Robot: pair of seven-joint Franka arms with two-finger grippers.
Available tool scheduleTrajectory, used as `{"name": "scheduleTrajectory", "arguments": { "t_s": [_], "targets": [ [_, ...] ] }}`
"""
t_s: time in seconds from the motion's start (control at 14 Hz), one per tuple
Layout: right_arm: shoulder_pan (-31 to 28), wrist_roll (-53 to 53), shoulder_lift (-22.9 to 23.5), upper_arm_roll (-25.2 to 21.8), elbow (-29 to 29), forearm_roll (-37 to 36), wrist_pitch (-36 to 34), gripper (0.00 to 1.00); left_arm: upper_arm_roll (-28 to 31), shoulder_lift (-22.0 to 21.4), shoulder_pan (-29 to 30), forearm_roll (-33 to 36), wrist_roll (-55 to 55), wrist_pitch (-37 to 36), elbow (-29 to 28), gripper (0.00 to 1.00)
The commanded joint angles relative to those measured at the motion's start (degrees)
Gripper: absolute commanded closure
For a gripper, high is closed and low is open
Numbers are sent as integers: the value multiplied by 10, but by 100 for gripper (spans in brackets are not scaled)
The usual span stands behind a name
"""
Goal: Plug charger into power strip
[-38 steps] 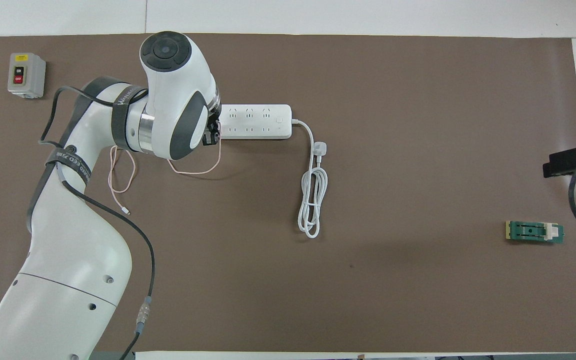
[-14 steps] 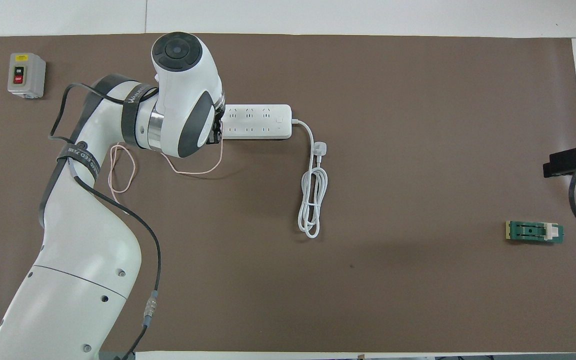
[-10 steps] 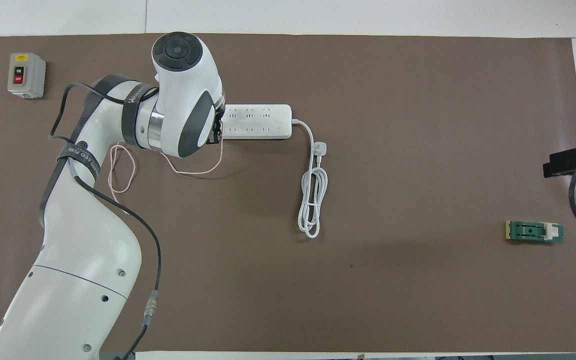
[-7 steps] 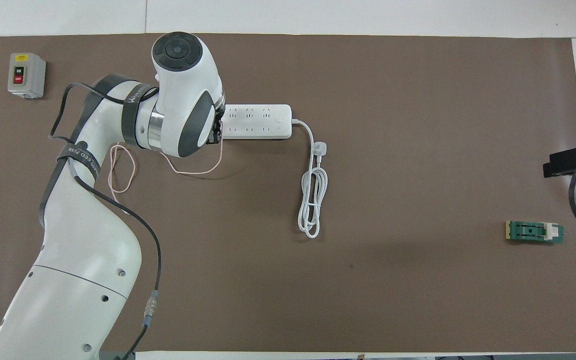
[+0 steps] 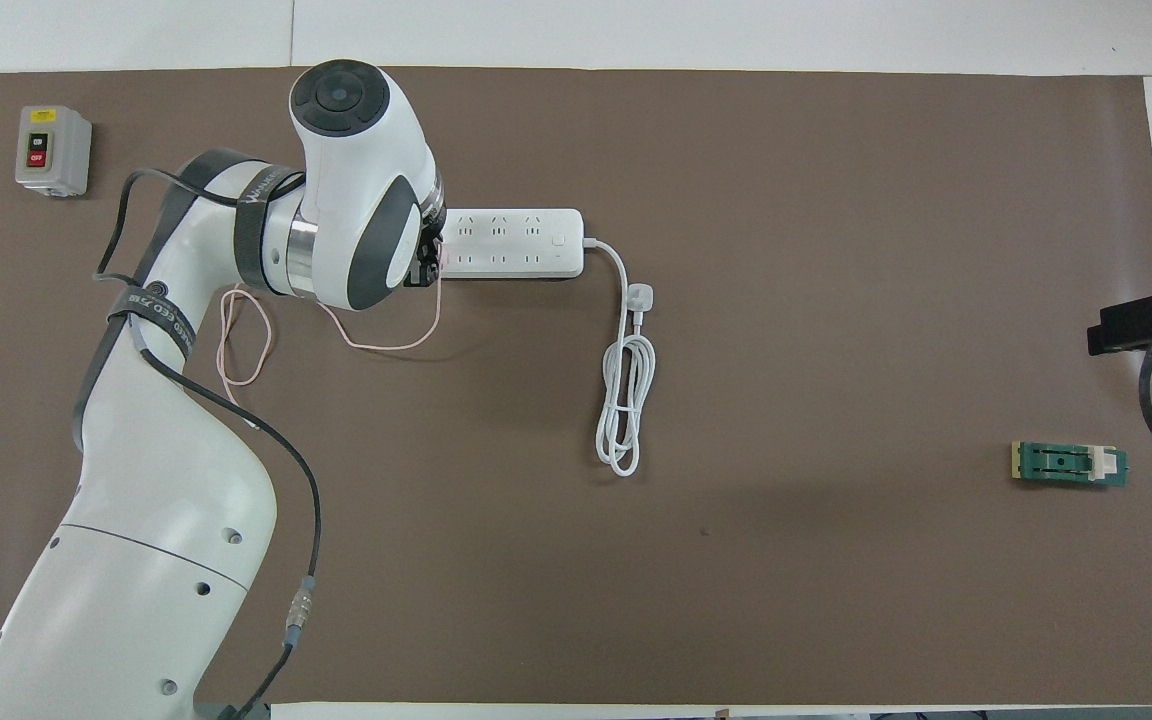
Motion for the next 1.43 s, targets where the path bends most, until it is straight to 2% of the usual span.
{"name": "scheduleTrajectory", "arguments": {
  "t_s": [0.0,0.07,0.14,0.21,0.29,0.57,0.79,1.0,1.36],
  "targets": [
    [-8,3,-12,3,-13,9,6,0,3,37,13,-4,25,15,6,100],
    [-8,3,-12,3,-12,9,6,0,4,34,13,-4,23,15,6,100],
    [-8,3,-12,3,-12,9,6,0,4,24,14,-5,26,11,4,87],
    [-8,3,-12,3,-13,9,6,0,4,16,12,-4,27,10,2,36],
    [-8,3,-12,3,-12,9,6,0,7,9,9,-5,23,9,2,0],
    [-8,3,-12,3,-12,9,6,0,9,-41,19,20,36,-18,5,0],
    [-8,4,-12,3,-12,9,6,0,19,-73,29,42,87,-19,4,0],
    [-9,2,-12,3,-12,9,6,0,46,-103,30,44,226,-54,4,0],
    [-9,3,-12,3,-12,9,7,0,97,-135,39,43,435,-58,3,0]
  ]
}}
